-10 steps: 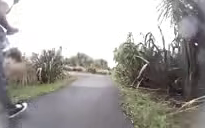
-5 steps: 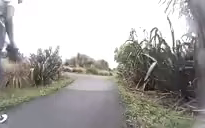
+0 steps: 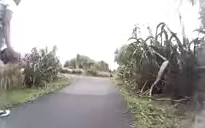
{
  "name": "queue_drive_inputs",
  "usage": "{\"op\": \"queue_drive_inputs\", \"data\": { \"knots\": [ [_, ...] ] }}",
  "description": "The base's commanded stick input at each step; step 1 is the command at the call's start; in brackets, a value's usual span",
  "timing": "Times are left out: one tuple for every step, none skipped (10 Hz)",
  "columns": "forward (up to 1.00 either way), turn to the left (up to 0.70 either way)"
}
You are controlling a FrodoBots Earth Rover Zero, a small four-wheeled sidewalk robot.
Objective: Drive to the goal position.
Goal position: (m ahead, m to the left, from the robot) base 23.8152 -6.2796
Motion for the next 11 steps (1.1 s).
{"op": "queue_drive_inputs", "data": {
  "knots": [
    [0.85, 0.00],
    [0.85, 0.00],
    [0.85, 0.00],
    [0.85, 0.00],
    [0.85, 0.00],
    [0.85, 0.00],
    [0.85, 0.00],
    [0.85, 0.00],
    [0.85, 0.00],
    [0.85, 0.00],
    [0.85, 0.00]
  ]
}}
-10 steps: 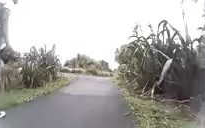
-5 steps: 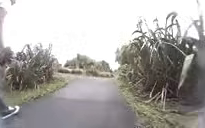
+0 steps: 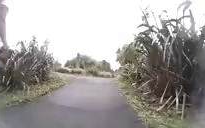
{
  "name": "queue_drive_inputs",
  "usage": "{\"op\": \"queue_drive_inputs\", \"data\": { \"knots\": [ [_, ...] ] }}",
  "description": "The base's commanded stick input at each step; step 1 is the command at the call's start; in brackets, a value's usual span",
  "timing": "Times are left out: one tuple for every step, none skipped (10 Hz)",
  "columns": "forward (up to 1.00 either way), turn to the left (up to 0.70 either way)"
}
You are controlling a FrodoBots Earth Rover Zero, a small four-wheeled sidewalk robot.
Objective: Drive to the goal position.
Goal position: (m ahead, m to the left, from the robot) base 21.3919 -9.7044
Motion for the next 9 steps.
{"op": "queue_drive_inputs", "data": {
  "knots": [
    [0.85, 0.00],
    [0.85, 0.00],
    [0.85, 0.00],
    [0.85, 0.00],
    [0.85, 0.00],
    [0.85, 0.00],
    [0.85, 0.00],
    [0.85, 0.00],
    [0.85, 0.00]
  ]
}}
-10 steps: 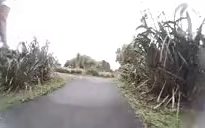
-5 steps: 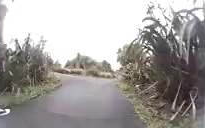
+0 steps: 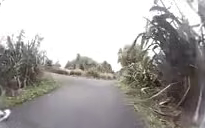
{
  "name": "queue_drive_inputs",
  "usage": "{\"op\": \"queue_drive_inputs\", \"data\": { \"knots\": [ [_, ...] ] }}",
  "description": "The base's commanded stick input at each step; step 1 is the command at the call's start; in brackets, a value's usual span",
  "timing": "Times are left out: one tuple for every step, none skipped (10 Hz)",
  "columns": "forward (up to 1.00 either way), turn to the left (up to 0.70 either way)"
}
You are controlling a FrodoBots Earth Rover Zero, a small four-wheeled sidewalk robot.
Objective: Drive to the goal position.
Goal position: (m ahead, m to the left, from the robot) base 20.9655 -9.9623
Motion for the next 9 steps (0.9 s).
{"op": "queue_drive_inputs", "data": {
  "knots": [
    [0.85, 0.00],
    [0.85, 0.00],
    [0.85, 0.00],
    [0.85, 0.00],
    [0.85, 0.00],
    [0.85, 0.00],
    [0.85, 0.00],
    [0.85, 0.00],
    [0.85, 0.00]
  ]
}}
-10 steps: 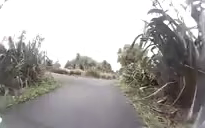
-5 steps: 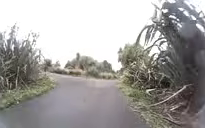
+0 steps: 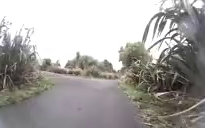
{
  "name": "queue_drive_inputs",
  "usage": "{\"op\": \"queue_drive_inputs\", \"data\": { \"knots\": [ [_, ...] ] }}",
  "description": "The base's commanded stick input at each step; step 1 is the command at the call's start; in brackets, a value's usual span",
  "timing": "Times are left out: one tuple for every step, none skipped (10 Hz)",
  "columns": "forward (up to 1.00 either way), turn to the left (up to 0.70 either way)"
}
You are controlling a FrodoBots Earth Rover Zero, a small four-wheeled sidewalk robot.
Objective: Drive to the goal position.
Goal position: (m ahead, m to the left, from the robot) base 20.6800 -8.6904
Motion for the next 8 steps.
{"op": "queue_drive_inputs", "data": {
  "knots": [
    [0.85, 0.00],
    [0.85, 0.00],
    [0.85, 0.00],
    [0.85, 0.00],
    [0.85, 0.00],
    [0.85, 0.00],
    [0.85, 0.00],
    [0.85, 0.00]
  ]
}}
